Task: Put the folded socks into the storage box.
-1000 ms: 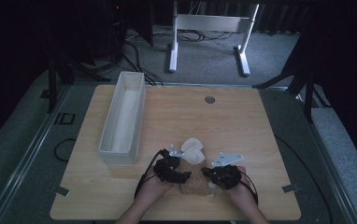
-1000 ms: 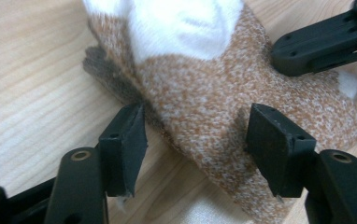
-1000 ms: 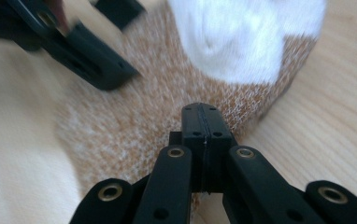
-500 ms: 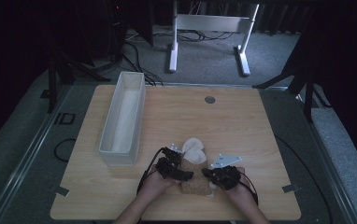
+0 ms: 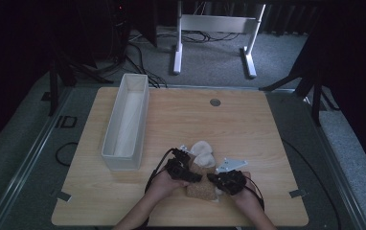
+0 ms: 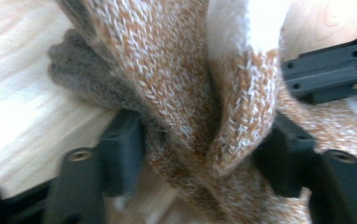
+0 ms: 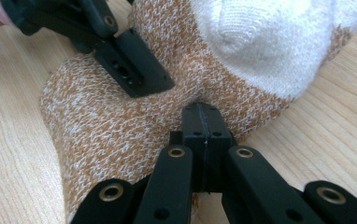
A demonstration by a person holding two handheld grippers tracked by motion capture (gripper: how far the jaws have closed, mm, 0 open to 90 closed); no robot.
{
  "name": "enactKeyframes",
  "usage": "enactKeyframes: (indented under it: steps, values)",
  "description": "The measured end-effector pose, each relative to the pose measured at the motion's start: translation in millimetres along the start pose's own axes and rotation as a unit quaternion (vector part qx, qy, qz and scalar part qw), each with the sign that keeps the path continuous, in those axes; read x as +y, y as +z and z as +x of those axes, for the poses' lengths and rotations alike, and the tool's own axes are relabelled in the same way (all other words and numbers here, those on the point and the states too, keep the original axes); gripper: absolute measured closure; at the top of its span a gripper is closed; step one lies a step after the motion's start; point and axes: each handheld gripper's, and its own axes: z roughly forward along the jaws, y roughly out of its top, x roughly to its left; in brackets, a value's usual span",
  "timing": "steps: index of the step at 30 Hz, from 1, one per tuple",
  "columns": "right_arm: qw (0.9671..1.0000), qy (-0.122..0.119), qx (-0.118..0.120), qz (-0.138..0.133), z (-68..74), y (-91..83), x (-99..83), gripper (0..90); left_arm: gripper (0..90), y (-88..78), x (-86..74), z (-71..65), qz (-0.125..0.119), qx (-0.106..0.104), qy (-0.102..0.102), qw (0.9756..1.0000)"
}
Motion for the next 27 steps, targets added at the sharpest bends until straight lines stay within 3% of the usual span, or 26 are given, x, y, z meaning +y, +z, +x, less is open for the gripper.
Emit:
enactKeyframes:
  steps: [3, 6, 9, 14, 20, 26, 27]
  values:
    - [1.0, 0.002, 0.0, -0.001, -0.6, 0.1, -0.2, 90.0, 53.1, -0.7, 2.3, -2.9, -0.002, -0.004, 0.011, 0.9999]
    - [1.0, 0.006, -0.001, -0.003, -1.1, 0.1, -0.5, 90.0, 63.2, -2.3, 5.6, -12.9, -0.002, 0.023, 0.029, 0.9993]
    - [0.9999, 0.008, -0.002, -0.009, -1.9, -1.2, -2.0, 90.0, 67.2, -5.1, 9.0, -17.6, 0.004, 0.038, 0.038, 0.9986]
    - [0.9995, 0.015, -0.005, -0.027, -5.9, -10.5, -3.0, 90.0, 69.1, -11.6, 13.6, -22.4, 0.005, 0.039, 0.043, 0.9983]
    - [0.9971, 0.023, -0.037, -0.063, -10.8, -26.0, -7.0, 74.9, 69.4, -26.7, 22.4, -27.3, 0.001, 0.046, 0.055, 0.9974]
    - [0.9886, 0.056, -0.062, -0.125, -18.1, -46.4, -15.6, 56.5, 69.7, -47.1, 31.8, -33.2, 0.005, 0.065, 0.075, 0.9951]
    - [0.9886, 0.056, -0.062, -0.125, -18.1, -46.4, -15.6, 56.5, 69.7, -47.1, 31.8, -33.2, 0.005, 0.065, 0.075, 0.9951]
